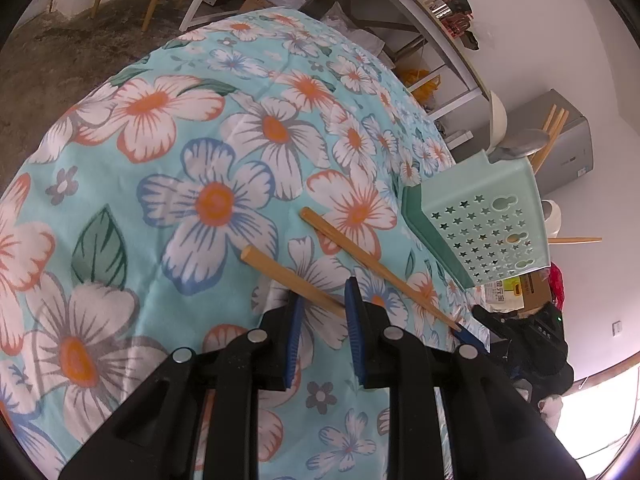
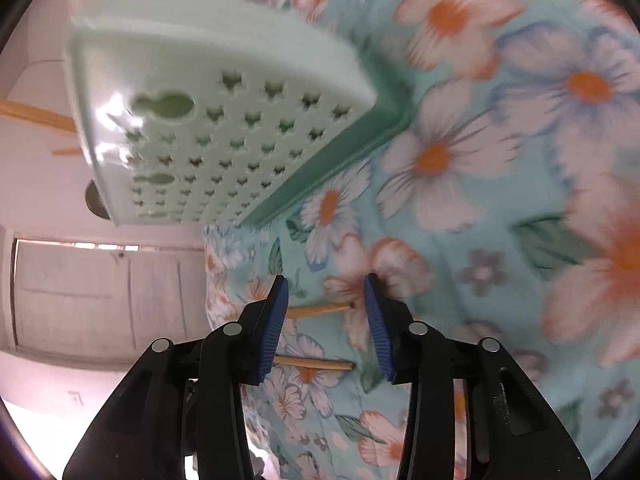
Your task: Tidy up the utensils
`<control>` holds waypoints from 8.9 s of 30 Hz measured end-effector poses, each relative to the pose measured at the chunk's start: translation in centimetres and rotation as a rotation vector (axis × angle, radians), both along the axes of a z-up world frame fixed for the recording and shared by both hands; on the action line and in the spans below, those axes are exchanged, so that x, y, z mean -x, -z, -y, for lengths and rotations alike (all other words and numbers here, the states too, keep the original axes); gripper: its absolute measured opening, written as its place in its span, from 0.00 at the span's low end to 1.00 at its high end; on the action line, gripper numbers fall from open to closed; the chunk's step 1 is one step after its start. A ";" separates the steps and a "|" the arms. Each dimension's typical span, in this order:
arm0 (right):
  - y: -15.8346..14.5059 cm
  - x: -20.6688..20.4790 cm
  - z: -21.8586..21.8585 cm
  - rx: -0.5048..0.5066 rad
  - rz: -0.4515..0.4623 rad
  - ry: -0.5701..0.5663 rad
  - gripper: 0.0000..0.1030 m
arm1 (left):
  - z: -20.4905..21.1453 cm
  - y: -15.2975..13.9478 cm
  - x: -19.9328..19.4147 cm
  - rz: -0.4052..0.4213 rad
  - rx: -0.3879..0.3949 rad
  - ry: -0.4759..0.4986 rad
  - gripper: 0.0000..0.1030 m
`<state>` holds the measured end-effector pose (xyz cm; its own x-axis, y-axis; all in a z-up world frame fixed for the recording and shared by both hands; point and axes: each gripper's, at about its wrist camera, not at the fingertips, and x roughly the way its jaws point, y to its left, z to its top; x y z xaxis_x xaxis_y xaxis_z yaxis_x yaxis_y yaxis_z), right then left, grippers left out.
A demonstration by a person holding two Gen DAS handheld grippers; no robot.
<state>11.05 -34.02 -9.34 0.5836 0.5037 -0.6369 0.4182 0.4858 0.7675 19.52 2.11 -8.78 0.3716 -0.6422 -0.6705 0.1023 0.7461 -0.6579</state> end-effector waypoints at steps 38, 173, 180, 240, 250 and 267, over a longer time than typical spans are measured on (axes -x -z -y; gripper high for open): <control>-0.6 -5.5 -1.0 -0.145 0.102 0.071 0.05 | 0.2 -1.3 0.5 0.050 -0.048 -0.026 0.20; -14.7 9.2 -3.4 0.873 0.299 -0.145 0.90 | 10.1 -15.7 10.4 0.564 -0.579 -0.056 0.94; -14.2 10.0 -3.3 0.917 0.269 -0.105 0.92 | 11.2 -15.2 10.1 0.519 -0.644 -0.057 0.94; -15.2 9.7 -2.5 0.955 0.250 -0.074 0.92 | 12.4 -15.6 9.6 0.498 -0.620 -0.014 0.94; -15.2 9.8 -2.4 0.956 0.251 -0.074 0.92 | 12.3 -15.3 9.6 0.495 -0.621 -0.013 0.94; -15.2 9.8 -2.3 1.025 0.232 -0.051 0.92 | 11.8 -14.9 9.4 0.507 -0.681 -0.034 0.94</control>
